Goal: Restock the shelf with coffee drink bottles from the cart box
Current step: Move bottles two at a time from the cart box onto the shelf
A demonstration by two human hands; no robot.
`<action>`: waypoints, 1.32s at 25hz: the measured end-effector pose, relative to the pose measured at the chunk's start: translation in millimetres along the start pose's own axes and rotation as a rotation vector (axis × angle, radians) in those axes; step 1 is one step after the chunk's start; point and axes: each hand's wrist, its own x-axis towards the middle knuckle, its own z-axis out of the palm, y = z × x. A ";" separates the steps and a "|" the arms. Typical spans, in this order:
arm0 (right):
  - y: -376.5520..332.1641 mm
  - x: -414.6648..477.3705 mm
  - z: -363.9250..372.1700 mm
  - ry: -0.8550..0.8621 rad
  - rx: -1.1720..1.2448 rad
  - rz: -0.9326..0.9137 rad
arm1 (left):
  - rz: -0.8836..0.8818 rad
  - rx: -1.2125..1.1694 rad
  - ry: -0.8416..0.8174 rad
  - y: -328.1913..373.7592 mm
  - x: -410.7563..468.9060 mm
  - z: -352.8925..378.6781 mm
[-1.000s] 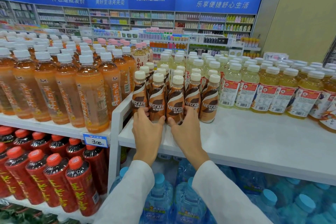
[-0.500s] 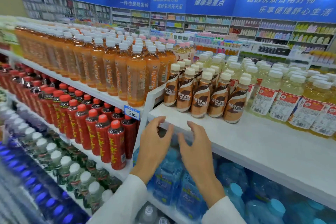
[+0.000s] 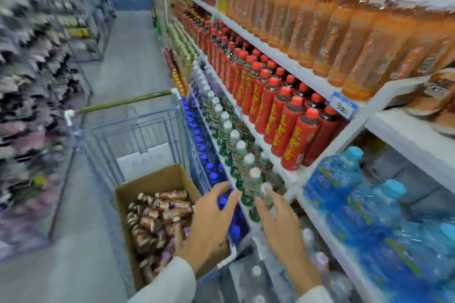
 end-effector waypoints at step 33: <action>70.5 60.1 239.6 -0.699 -0.193 0.563 | -1.440 0.357 0.187 -390.8 121.7 -27.4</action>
